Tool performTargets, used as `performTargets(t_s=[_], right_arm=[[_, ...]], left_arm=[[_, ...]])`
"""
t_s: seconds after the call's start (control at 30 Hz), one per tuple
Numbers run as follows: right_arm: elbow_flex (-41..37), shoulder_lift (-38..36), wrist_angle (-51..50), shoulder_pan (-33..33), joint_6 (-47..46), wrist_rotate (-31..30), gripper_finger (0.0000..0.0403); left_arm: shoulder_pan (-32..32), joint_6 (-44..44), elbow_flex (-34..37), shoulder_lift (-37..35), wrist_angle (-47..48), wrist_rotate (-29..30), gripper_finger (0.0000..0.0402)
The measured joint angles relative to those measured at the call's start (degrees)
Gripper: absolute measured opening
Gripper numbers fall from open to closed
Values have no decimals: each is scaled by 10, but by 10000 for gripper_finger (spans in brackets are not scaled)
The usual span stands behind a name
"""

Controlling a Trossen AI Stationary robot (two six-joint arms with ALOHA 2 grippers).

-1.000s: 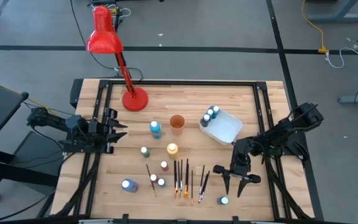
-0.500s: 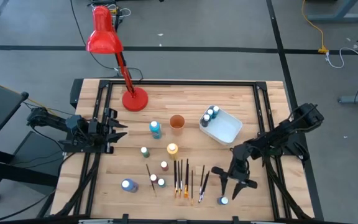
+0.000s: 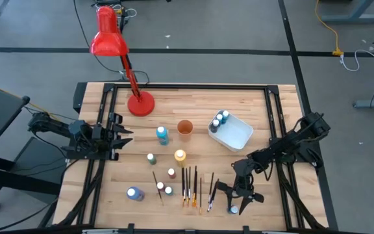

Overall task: Pick & Place Paint Supplies
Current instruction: Put the dark blue paint bottle into the white bin

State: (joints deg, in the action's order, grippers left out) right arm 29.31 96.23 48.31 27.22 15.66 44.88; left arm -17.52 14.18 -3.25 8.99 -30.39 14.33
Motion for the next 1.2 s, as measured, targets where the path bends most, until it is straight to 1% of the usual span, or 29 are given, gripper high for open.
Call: performTargets(t_s=[0.17, 0.27, 0.43, 0.67, 0.9, 1.03, 1.2], right_arm=[[5, 10, 7, 0, -7, 1, 207], [5, 11, 6, 0, -26, -4, 207], [5, 11, -1, 0, -28, -5, 206], [4, 11, -13, 0, -14, -7, 176], [4, 11, -13, 7, -10, -45, 144], [4, 11, -17, 7, -6, -45, 137], [5, 24, 0, 7, -6, -42, 139]], left_arm=[[0, 20, 0, 0, -2, 1, 116], [0, 28, 0, 0, -4, 16, 116], [0, 28, 0, 0, -6, 48, 116], [0, 28, 0, 0, -6, 60, 116], [0, 23, 0, 0, -6, 60, 116], [0, 22, 0, 0, -6, 60, 116], [0, 21, 0, 0, -6, 60, 116]])
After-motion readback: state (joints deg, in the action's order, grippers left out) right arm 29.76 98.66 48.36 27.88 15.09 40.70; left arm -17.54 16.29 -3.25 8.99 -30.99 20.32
